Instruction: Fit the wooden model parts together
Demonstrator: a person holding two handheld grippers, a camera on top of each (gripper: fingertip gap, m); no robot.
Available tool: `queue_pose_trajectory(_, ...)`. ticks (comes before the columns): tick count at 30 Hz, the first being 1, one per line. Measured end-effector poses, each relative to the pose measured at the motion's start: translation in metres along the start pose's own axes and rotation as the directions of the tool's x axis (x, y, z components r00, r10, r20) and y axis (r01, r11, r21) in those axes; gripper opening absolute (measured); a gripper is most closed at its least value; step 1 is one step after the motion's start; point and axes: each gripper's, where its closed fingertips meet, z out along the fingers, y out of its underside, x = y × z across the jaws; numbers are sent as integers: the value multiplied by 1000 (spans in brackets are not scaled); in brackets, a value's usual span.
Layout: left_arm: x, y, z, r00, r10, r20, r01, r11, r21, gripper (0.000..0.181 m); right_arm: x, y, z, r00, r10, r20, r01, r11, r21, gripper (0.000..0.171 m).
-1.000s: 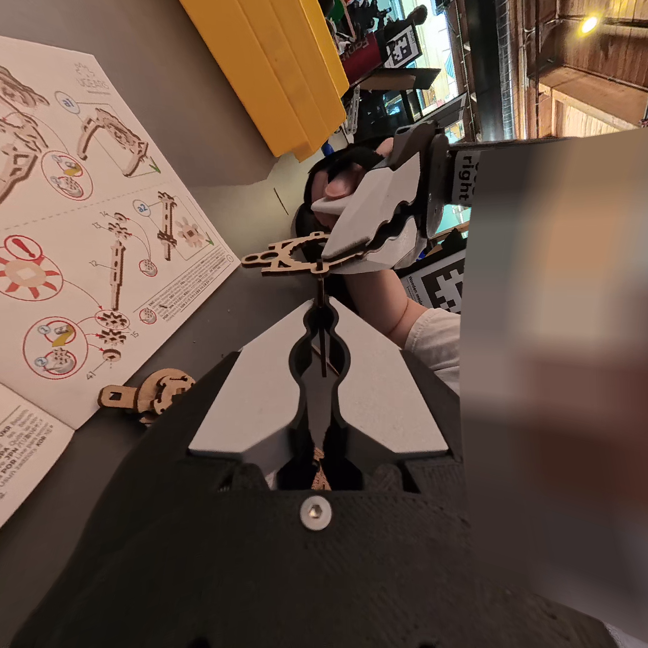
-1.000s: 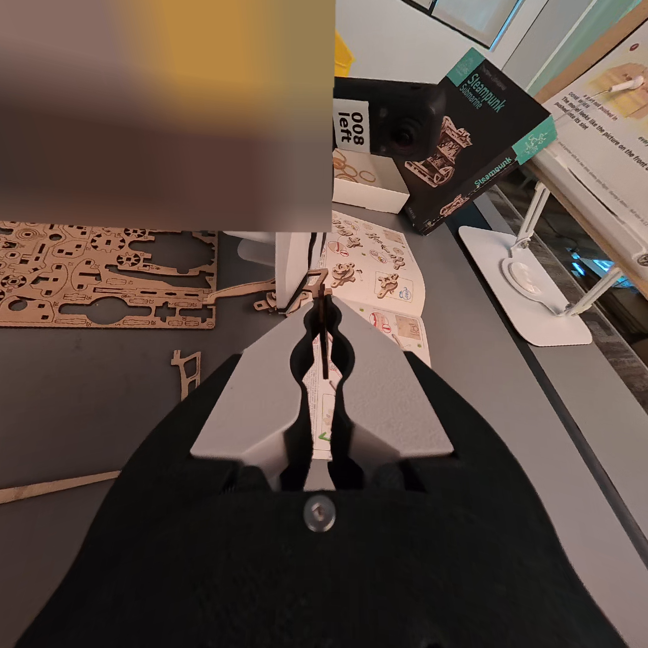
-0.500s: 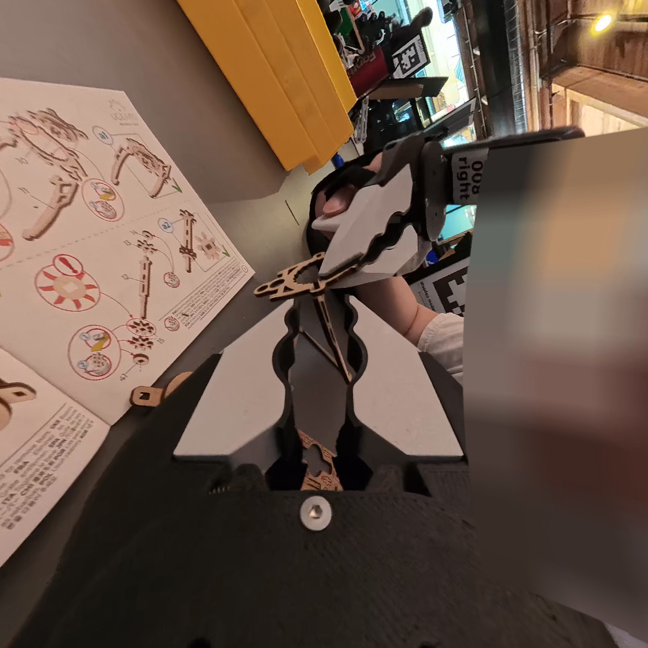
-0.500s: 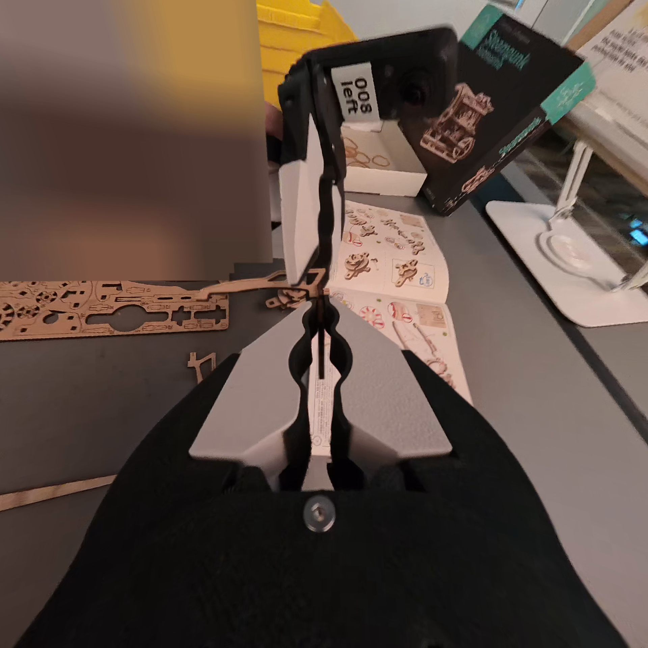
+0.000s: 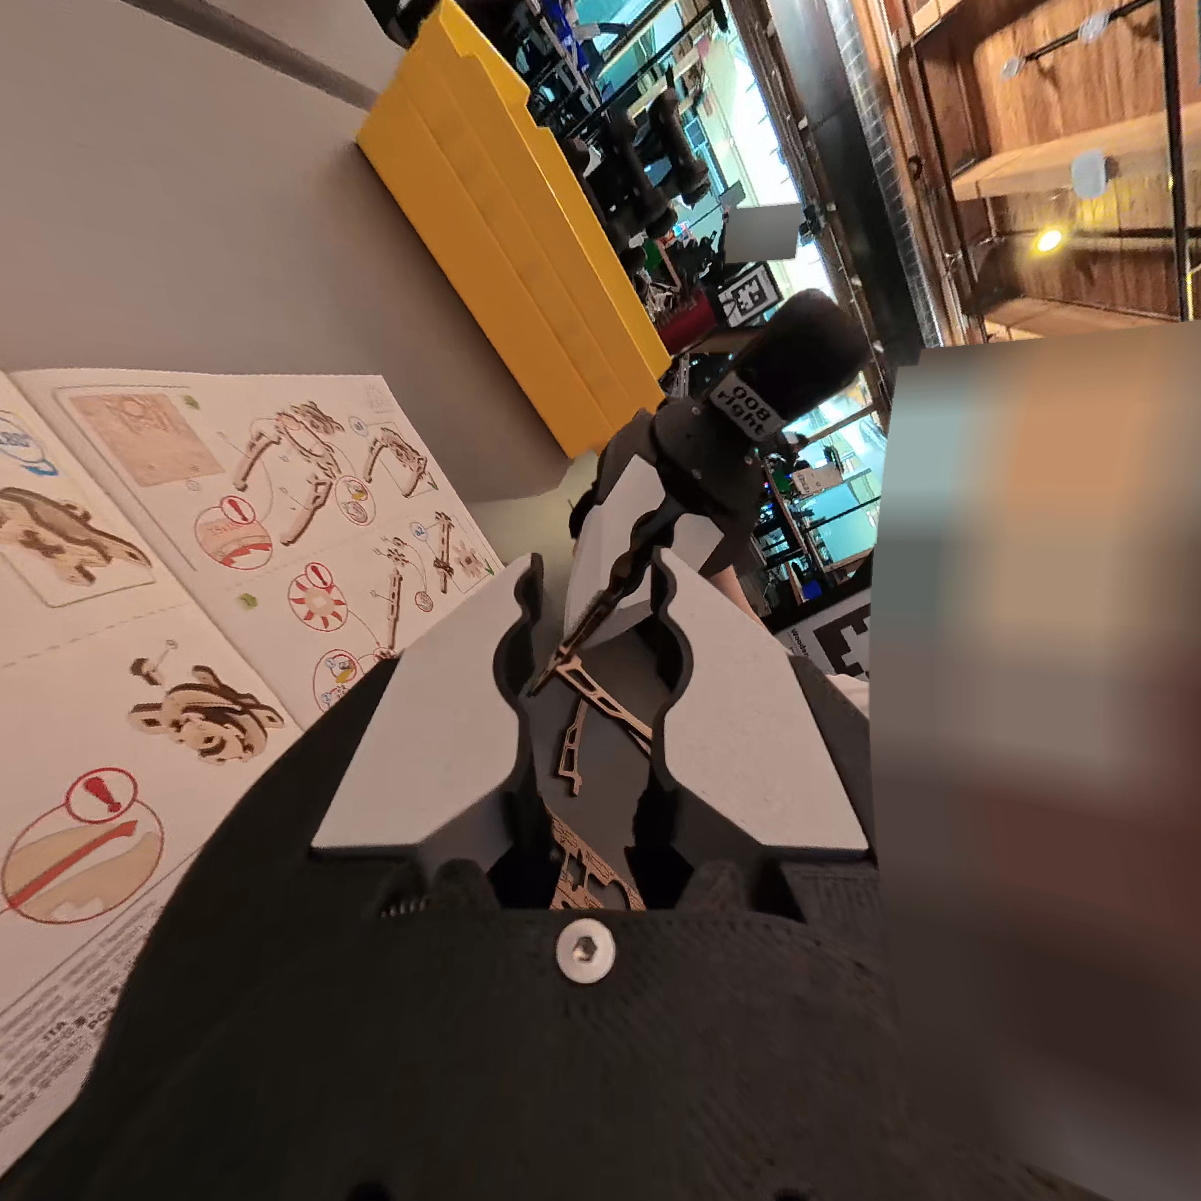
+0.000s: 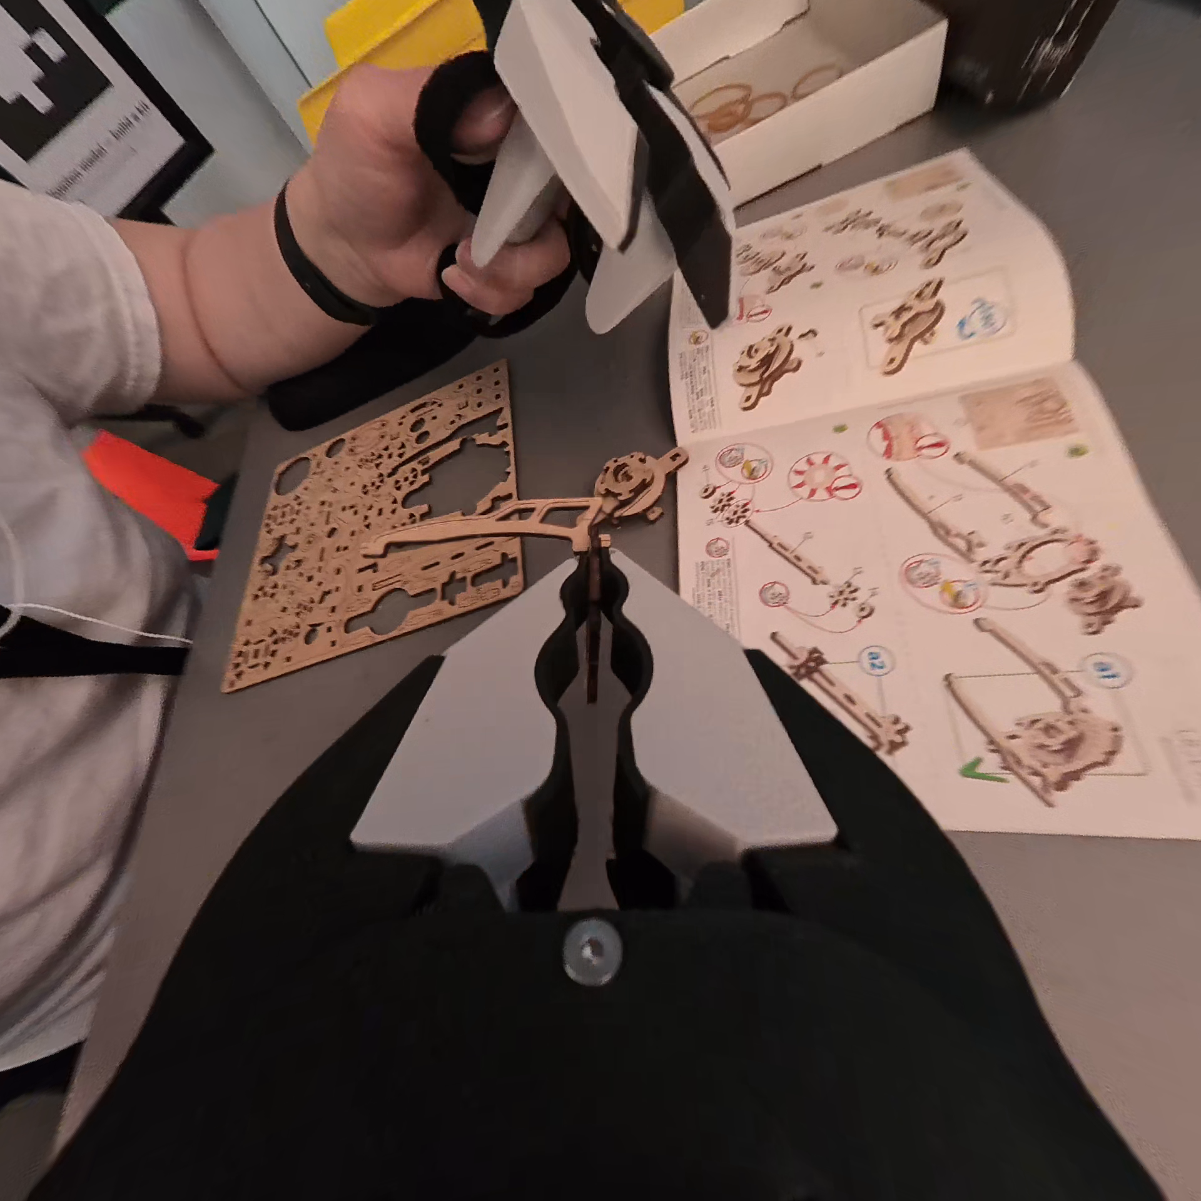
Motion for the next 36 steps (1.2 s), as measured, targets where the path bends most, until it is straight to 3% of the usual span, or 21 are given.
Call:
queue_pose_trajectory(6,1,6,5,1000,-13,-12,13,1000,-28,29,2,13,4,982,175,73,-172,984,-44,0)
queue_pose_trajectory(11,0,6,4,1000,-19,-12,19,1000,-24,27,2,16,4,969,222,106,-218,974,-54,0)
queue_pose_trajectory(28,2,4,3,999,-22,-26,21,1000,-23,26,17,20,-1,983,180,26,-178,982,-56,9)
queue_pose_trajectory(36,2,4,2,999,-20,-31,19,999,-28,26,29,24,-2,992,105,-70,-111,990,-83,22)
